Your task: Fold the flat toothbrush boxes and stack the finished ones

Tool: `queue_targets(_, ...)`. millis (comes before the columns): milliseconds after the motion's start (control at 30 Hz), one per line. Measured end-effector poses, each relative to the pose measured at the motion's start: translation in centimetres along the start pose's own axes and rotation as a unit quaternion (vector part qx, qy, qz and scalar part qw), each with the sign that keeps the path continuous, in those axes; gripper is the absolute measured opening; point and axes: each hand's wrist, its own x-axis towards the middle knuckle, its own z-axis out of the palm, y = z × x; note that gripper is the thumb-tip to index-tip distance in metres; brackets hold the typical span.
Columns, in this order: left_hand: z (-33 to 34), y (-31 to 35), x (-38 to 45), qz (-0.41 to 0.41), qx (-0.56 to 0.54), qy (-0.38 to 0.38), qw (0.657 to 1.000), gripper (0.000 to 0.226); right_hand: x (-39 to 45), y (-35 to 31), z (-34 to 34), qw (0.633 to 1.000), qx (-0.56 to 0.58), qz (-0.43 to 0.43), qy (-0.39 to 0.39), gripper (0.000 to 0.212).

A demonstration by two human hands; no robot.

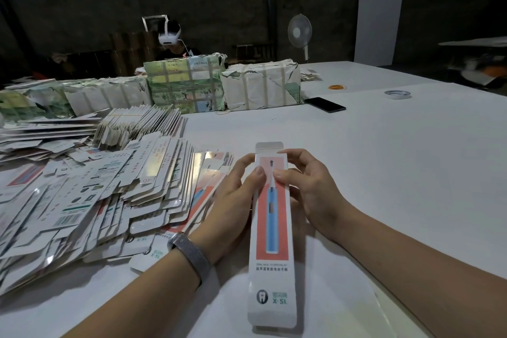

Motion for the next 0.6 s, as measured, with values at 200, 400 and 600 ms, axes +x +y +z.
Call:
queue_targets(200,0.05,0.19,0.04,0.002,0.009,-0.006,1.0,0.022,-0.16,-0.29,0.09,0.999,0.014,-0.035,0.024,0.047)
queue_targets(400,0.04,0.01,0.09,0.002,0.01,0.007,1.0,0.031,-0.15,-0.16,-0.05,0.999,0.014,-0.041,0.024,0.043)
queue_targets(600,-0.01,0.21,0.06,-0.006,0.008,0.007,1.0,0.019,0.05,0.12,-0.3,0.999,-0.002,-0.037,0.01,0.027)
